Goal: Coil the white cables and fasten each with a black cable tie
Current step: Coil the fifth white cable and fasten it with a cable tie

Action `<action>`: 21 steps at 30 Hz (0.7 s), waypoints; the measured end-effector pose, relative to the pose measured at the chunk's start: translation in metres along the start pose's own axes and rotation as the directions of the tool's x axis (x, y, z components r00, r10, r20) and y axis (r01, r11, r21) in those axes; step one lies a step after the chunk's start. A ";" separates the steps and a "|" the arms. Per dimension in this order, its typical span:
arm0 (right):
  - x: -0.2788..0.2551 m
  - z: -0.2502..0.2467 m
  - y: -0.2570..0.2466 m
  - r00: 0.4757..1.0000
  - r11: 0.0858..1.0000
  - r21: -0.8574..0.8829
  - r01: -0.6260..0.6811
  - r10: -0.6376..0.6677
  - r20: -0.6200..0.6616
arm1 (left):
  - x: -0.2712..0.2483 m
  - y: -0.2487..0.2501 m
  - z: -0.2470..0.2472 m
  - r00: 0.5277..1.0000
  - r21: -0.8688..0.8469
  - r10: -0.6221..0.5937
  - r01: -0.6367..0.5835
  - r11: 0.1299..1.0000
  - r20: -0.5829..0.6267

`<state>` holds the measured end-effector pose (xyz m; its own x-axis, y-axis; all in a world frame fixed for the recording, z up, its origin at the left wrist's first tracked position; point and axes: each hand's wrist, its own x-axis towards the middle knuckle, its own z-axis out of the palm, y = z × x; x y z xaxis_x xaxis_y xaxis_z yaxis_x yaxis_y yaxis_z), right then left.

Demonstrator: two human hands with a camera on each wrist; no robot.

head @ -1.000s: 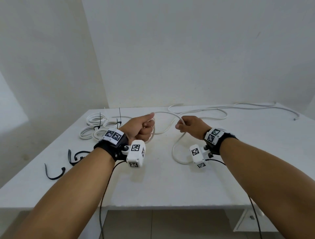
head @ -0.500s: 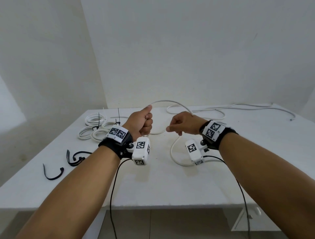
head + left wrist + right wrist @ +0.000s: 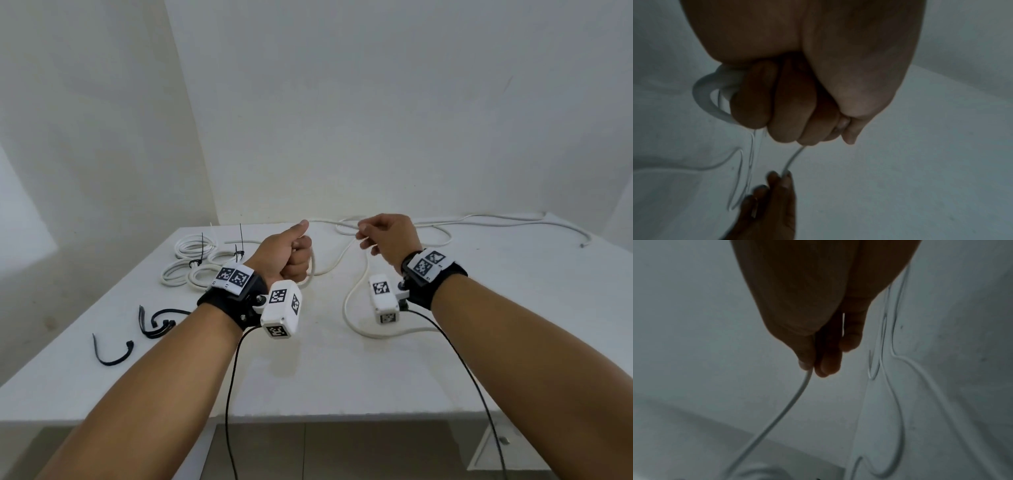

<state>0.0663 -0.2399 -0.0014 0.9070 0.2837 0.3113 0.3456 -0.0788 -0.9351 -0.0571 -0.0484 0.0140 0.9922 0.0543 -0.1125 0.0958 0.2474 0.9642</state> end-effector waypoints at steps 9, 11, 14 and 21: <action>0.005 -0.009 -0.002 0.992 0.871 -0.486 0.079 -0.117 -0.049 | -0.015 0.008 0.017 0.971 -0.025 -0.126 0.134 0.991 0.204; 0.012 -0.020 -0.012 0.977 0.852 -0.502 0.148 -0.205 -0.060 | -0.018 -0.004 0.012 0.959 0.033 -0.208 0.205 0.978 0.194; 0.019 -0.025 -0.020 0.960 0.834 -0.506 0.219 -0.276 -0.040 | -0.019 -0.017 0.004 0.952 0.082 -0.255 0.244 0.966 0.168; 0.021 -0.022 -0.020 0.948 0.841 -0.463 0.280 -0.318 -0.004 | -0.025 -0.027 -0.011 0.959 0.169 -0.271 0.254 0.952 0.088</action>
<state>0.0836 -0.2537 0.0276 0.7510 0.2901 0.5932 0.6561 -0.4294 -0.6206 -0.0857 -0.0457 -0.0114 0.9322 -0.0999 -0.3479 0.3564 0.0860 0.9304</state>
